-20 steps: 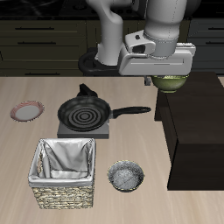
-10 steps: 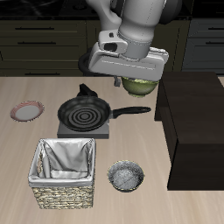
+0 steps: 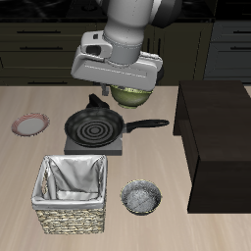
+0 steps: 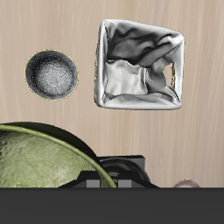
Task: Place the green bowl in the basket
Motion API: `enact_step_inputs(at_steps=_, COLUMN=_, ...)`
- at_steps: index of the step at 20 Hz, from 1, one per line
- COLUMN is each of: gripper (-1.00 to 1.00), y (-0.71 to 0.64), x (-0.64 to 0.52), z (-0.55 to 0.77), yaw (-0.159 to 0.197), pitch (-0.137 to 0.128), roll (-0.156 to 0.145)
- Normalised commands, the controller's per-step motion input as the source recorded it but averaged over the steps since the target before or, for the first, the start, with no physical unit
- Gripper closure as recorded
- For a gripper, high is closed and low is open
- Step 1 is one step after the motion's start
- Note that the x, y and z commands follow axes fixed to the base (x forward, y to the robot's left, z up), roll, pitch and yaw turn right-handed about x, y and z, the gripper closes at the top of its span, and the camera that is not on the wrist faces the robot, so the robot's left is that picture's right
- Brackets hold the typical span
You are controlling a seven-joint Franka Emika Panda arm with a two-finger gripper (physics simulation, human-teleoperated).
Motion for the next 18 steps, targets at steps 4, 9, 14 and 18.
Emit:
enact_step_inputs(at_steps=4, gripper=1.00, y=-0.51, x=0.16, z=0.22, yaw=-0.031, pitch=-0.012, roll=0.026)
enact_step_inputs(at_steps=9, gripper=1.00, y=-0.53, x=0.26, z=0.20, yaw=-0.032, pitch=-0.007, roll=0.069)
enact_step_inputs(at_steps=14, gripper=1.00, y=-0.47, x=0.32, z=0.23, yaw=-0.024, pitch=-0.021, roll=0.084)
enact_step_inputs(at_steps=18, gripper=1.00, y=-0.23, x=0.23, z=0.08, yaw=-0.005, pitch=0.000, roll=0.007)
